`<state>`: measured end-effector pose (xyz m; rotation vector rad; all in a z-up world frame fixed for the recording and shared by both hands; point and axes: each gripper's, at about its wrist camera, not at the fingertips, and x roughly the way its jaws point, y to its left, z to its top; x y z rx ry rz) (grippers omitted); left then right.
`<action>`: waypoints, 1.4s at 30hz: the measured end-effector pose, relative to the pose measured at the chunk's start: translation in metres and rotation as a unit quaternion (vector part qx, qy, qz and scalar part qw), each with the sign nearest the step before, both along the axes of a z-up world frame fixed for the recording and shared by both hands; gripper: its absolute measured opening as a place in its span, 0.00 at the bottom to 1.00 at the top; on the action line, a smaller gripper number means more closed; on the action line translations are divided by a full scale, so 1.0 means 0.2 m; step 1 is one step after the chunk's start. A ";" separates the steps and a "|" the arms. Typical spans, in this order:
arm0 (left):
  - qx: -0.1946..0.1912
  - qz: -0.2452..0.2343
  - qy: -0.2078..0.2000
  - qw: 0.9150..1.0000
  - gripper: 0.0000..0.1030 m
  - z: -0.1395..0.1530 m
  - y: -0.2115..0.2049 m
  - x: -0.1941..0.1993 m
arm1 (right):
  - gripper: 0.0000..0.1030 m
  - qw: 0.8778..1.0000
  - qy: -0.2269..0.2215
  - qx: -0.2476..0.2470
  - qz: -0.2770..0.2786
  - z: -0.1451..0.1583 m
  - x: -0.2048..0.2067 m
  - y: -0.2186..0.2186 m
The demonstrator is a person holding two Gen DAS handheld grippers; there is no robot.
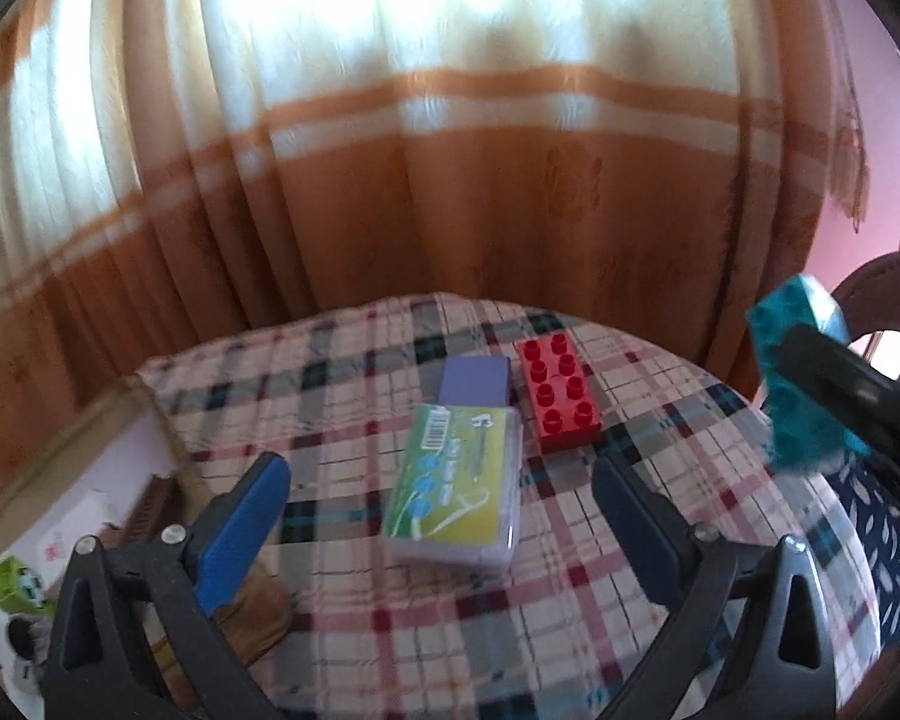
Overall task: Organize rigid objects
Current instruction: 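Grasp the green floss case with the left tool while the right holds the teal brick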
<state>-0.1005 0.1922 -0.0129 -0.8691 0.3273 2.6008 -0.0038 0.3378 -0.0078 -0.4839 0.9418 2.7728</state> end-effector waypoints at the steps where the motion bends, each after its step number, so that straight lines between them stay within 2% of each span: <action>1: 0.004 0.002 -0.014 1.000 0.95 -0.02 0.01 -0.03 | 0.45 1.000 0.000 0.000 0.002 0.00 0.00 0.00; 8: 0.007 0.006 -0.065 0.998 0.86 -0.08 0.05 -0.14 | 0.45 1.000 -0.003 -0.002 0.006 -0.01 0.00 0.00; 9: 0.002 0.005 -0.075 0.997 0.81 -0.09 0.06 -0.15 | 0.45 1.000 -0.004 -0.002 0.007 -0.02 0.00 0.00; 13: -0.003 0.008 -0.128 0.992 0.78 -0.16 0.08 -0.20 | 0.45 1.000 -0.008 -0.003 0.006 -0.03 -0.01 0.00; 15: 0.012 0.010 -0.131 0.991 0.67 -0.16 0.06 -0.20 | 0.45 1.000 -0.008 -0.003 0.004 -0.03 -0.01 0.00; 16: 0.009 0.012 -0.129 0.992 0.66 -0.16 0.06 -0.19 | 0.45 1.000 -0.010 -0.003 0.005 -0.03 -0.01 0.00; 18: 0.009 0.006 -0.127 0.992 0.53 -0.15 0.07 -0.17 | 0.45 1.000 -0.015 -0.001 0.005 -0.03 -0.02 -0.01; 24: 0.017 -0.017 -0.124 0.992 0.52 -0.14 0.07 -0.10 | 0.45 1.000 -0.020 0.004 -0.005 -0.04 -0.01 -0.01; 26: 0.028 -0.018 -0.111 0.993 0.52 -0.11 0.05 -0.06 | 0.45 1.000 -0.026 0.006 -0.009 -0.04 -0.02 -0.01; 33: 0.051 0.002 -0.010 0.999 0.52 0.01 -0.06 0.11 | 0.45 0.999 -0.043 0.022 -0.018 -0.04 -0.03 -0.02; 39: 0.067 0.013 0.004 0.998 0.52 0.04 -0.15 0.18 | 0.45 0.998 -0.050 0.040 -0.022 -0.03 -0.05 -0.07; 42: 0.072 0.023 0.028 0.997 0.52 0.07 -0.20 0.23 | 0.45 0.997 -0.053 0.052 -0.023 -0.03 -0.05 -0.09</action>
